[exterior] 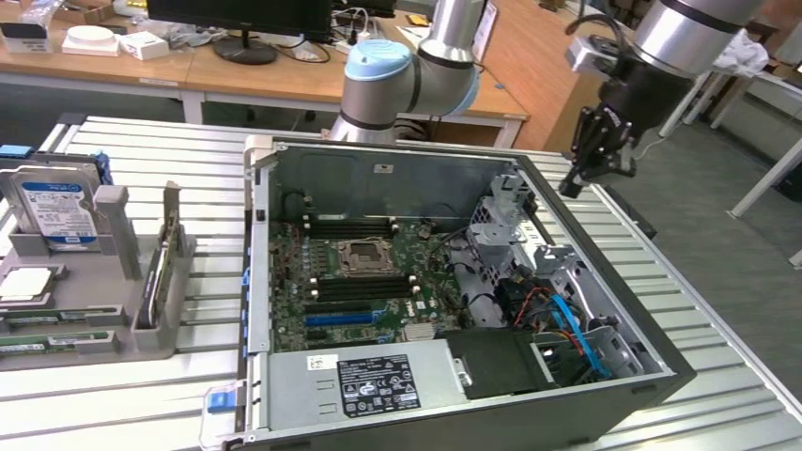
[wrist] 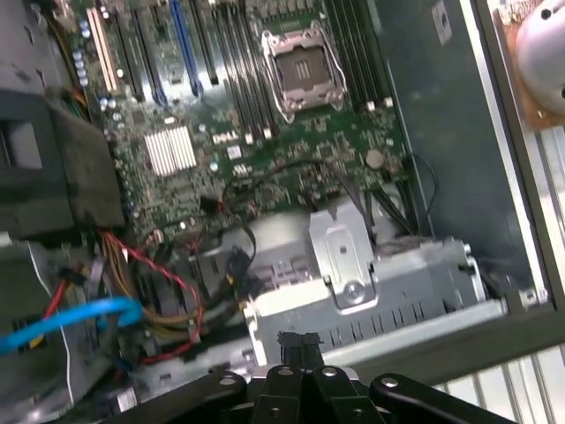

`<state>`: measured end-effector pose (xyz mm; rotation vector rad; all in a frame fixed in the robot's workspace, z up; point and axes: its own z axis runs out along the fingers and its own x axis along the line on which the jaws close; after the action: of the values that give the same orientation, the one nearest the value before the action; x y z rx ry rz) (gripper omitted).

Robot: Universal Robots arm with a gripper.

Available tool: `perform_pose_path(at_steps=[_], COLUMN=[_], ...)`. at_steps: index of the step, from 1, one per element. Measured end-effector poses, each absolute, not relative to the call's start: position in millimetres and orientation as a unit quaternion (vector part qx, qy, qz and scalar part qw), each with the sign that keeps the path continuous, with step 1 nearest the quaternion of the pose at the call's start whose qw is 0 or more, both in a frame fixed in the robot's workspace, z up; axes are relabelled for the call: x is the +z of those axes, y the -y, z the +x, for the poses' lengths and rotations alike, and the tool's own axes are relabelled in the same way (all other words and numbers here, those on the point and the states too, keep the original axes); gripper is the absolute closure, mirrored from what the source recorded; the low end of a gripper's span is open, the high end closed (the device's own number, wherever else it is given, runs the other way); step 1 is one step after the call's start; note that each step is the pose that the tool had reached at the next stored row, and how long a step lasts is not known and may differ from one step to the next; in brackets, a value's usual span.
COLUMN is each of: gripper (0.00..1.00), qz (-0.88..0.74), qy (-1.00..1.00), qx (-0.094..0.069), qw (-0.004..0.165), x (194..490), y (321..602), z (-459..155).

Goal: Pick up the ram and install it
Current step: 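Insert the ram into the slot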

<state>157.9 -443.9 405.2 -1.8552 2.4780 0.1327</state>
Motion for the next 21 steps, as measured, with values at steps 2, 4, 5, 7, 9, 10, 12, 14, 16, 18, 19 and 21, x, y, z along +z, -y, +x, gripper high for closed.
perform_pose_path(at_steps=[2,4,5,7,9,10,12,14,16,18,19,21], gripper=[0.90,0.90,0.90,0.90,0.90,0.90,0.90,0.90,0.90,0.90,0.90,0.90], qz=[-0.599,-0.599,-0.599,-0.599,-0.599,-0.599,-0.599,-0.599,-0.599,-0.597,-0.595,-0.587], qy=[-0.800,-0.800,-0.800,-0.800,-0.800,-0.800,-0.800,-0.800,-0.800,-0.801,-0.802,-0.809], qx=[0.043,0.043,0.043,0.043,0.043,0.043,0.043,0.043,0.043,0.043,0.042,0.042], qw=[0.022,0.022,0.022,0.022,0.022,0.022,0.022,0.022,0.022,0.022,0.022,0.023], x=[405.2,405.2,405.2,405.2,405.2,405.2,405.2,405.3,405.2,405.1,405.0,404.6], y=[443.9,443.9,443.9,443.9,443.9,443.9,443.9,443.9,443.9,443.8,443.6,443.6], z=[148.5,139.5,135.0,126.0,116.8,112.2,103.3,94.2,84.9,77.8,76.6,75.5])
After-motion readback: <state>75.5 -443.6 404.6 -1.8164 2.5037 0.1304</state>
